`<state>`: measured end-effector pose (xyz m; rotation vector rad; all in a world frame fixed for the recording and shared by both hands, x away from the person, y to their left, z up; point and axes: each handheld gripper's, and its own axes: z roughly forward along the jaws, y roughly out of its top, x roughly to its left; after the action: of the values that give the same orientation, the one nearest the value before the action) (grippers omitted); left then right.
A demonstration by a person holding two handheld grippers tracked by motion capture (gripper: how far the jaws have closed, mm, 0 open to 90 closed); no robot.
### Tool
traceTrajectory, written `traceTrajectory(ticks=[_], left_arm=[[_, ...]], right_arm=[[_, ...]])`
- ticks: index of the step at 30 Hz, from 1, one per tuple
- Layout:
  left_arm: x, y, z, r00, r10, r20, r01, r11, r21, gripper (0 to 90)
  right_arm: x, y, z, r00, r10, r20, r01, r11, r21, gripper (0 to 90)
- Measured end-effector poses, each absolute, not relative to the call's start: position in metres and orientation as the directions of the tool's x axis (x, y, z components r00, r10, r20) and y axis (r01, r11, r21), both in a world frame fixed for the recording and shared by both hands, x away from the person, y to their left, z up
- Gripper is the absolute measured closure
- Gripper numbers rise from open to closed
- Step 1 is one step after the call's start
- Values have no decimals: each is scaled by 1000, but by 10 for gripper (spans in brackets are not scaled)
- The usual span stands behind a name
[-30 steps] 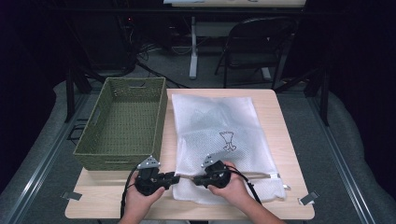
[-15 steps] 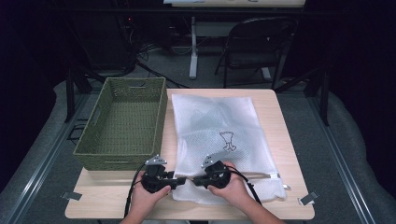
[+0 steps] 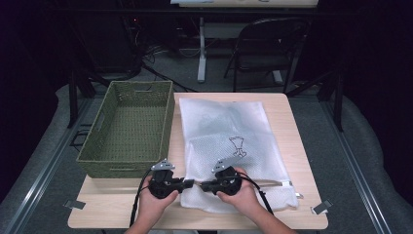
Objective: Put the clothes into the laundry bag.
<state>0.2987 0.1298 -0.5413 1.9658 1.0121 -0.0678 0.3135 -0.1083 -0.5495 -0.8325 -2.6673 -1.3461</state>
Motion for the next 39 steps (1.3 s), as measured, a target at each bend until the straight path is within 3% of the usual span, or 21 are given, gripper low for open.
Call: traceTrajectory(ticks=[21, 39], left_arm=[[299, 128, -537, 675, 609, -417, 664, -254, 703, 815], [298, 129, -537, 679, 626, -384, 653, -274, 706, 812]], right_arm=[[323, -113, -549, -790, 467, 397, 575, 340, 744, 854], [323, -109, -545, -793, 481, 375, 573, 379, 727, 869]])
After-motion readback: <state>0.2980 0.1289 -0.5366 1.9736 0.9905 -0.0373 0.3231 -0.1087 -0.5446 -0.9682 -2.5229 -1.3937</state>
